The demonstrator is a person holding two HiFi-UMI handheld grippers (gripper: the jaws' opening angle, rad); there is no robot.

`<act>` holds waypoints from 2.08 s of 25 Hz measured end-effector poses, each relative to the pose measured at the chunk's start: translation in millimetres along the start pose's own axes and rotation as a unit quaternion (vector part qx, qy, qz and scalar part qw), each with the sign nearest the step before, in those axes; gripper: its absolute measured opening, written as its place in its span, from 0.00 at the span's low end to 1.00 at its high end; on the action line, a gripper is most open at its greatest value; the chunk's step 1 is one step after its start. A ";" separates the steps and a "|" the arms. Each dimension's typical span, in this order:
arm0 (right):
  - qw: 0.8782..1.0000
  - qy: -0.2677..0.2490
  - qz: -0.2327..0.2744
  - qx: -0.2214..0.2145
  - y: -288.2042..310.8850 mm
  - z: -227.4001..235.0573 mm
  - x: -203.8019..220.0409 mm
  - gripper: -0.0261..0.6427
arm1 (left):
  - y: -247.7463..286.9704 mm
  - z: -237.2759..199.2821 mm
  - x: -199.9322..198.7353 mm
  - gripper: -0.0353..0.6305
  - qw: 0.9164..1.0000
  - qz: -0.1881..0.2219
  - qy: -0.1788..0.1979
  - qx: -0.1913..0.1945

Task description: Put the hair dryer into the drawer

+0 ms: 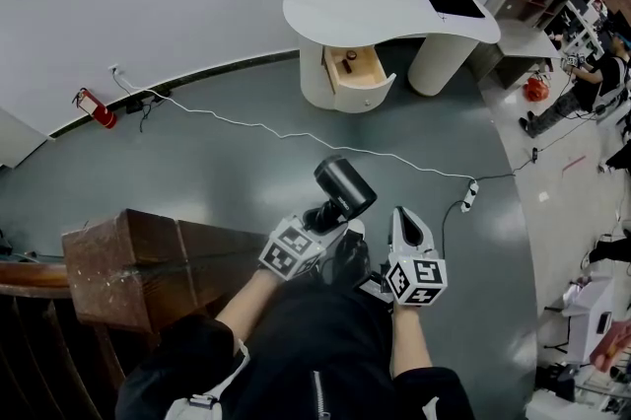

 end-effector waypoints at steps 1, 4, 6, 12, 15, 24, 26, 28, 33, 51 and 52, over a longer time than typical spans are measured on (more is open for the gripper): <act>1.000 0.000 0.000 0.000 0.3 -0.4 -0.2 0.05 | 0.0 -0.8 -0.1 0.33 1.000 0.000 0.000 0.000; 1.000 0.000 0.000 0.001 1.6 -0.9 -1.0 0.05 | 0.8 -3.6 -1.2 0.33 1.000 -0.001 0.000 0.000; 1.000 0.000 -0.002 0.001 2.3 -0.4 -1.2 0.05 | 2.3 -5.1 -2.4 0.33 1.000 -0.001 -0.001 0.001; 1.000 0.007 -0.011 -0.005 17.9 10.0 -2.8 0.05 | 13.4 -17.6 -13.2 0.33 1.000 0.005 -0.006 -0.013; 1.000 0.010 -0.015 -0.016 34.1 16.4 -7.1 0.05 | 20.2 -26.1 -21.0 0.33 1.000 0.008 -0.011 -0.022; 0.998 0.007 -0.028 -0.056 105.4 34.1 -34.3 0.05 | 46.2 -76.8 -46.5 0.33 0.998 -0.001 -0.033 -0.047; 0.998 0.004 -0.031 -0.061 122.3 42.7 -43.4 0.05 | 54.6 -89.4 -59.0 0.33 0.998 -0.003 -0.034 -0.052; 0.997 0.002 -0.034 -0.066 138.8 52.0 -52.7 0.05 | 63.2 -102.1 -71.3 0.33 0.998 -0.005 -0.038 -0.058; 0.996 -0.002 -0.041 -0.082 171.0 81.1 -73.2 0.05 | 92.1 -121.8 -95.1 0.33 0.996 -0.001 -0.050 -0.073; 0.989 0.000 -0.042 -0.139 245.3 163.1 -111.1 0.05 | 165.4 -151.1 -153.0 0.33 0.990 -0.010 -0.064 -0.126; 0.989 -0.001 -0.043 -0.143 247.8 166.7 -111.9 0.05 | 167.7 -151.7 -156.1 0.33 0.989 -0.009 -0.066 -0.131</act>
Point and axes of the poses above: the fingertips, and each gripper's own axes: y forward along the fingers, z to its right, x out of its underside, the point moved 5 cm from there along -y, backward along the fingers, and after that the axes turned 1 degree about -y, right-handed, at the moved point
